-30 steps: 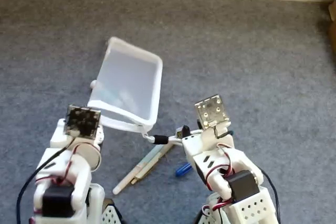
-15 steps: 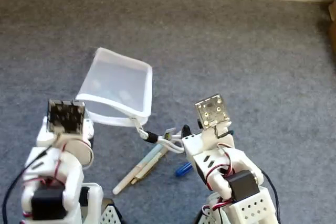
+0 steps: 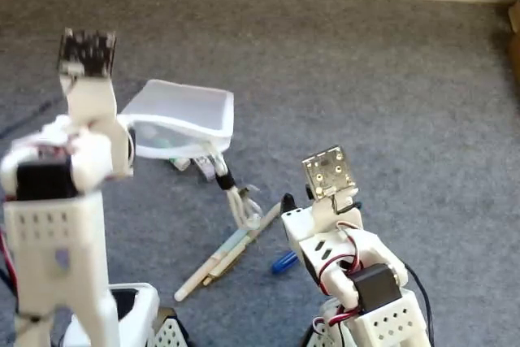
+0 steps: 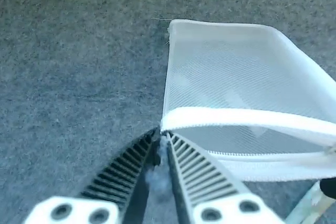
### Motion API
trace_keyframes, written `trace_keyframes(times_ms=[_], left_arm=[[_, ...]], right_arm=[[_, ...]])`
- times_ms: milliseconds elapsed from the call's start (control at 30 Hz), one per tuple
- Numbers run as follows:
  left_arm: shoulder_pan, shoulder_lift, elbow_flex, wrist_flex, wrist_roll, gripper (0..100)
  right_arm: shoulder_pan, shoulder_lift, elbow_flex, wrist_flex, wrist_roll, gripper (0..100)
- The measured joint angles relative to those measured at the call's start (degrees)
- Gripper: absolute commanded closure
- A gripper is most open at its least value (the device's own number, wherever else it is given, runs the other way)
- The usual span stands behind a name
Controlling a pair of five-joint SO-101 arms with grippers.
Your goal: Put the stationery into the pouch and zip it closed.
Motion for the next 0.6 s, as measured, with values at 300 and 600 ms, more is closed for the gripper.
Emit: trace_keyframes(times_ms=[300, 600], left_arm=[[-0.35, 30.33, -33.93, 11.08, 0.26, 99], [-0.53, 54.07, -61.27, 15.38, 0.18, 96]], right_arm=[[0.0, 0.0, 0.0, 0.0, 0.0, 87.2], [0.0, 0.0, 0.0, 0.0, 0.0, 87.2]])
